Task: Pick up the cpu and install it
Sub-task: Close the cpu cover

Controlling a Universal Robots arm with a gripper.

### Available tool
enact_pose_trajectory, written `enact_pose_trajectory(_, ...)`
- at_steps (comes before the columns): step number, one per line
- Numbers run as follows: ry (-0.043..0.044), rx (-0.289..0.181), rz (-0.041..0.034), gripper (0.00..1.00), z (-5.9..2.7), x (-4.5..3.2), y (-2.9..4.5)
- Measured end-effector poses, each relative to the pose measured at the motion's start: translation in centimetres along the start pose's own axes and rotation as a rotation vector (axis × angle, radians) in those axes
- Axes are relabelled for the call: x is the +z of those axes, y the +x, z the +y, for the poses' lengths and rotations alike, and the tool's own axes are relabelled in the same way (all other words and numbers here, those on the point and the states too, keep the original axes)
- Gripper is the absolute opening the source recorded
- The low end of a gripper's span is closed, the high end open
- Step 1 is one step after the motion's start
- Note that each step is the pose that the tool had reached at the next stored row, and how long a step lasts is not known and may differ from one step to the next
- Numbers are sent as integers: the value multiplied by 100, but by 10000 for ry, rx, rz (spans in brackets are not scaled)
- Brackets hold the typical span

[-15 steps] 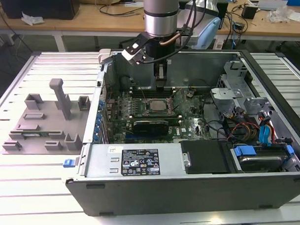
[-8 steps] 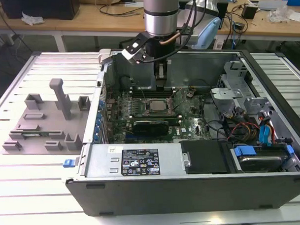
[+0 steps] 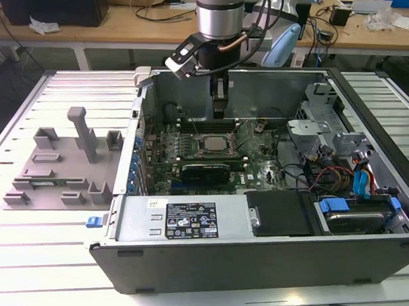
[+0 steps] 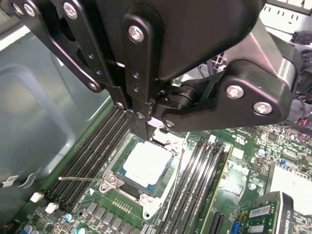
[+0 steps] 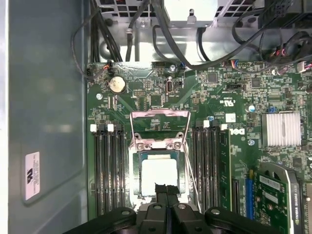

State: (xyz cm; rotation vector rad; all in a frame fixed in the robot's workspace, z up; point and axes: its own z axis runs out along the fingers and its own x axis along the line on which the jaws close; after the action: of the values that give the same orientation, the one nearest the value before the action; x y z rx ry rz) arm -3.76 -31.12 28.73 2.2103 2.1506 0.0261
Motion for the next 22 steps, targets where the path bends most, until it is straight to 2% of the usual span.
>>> enact_pose_trajectory(2,0,0,1,11,2,-30,-1)
enact_pose_trajectory(9,0,-1,1,11,3,-34,-1)
enact_pose_trajectory(22,0,1,1,11,166,-26,4)
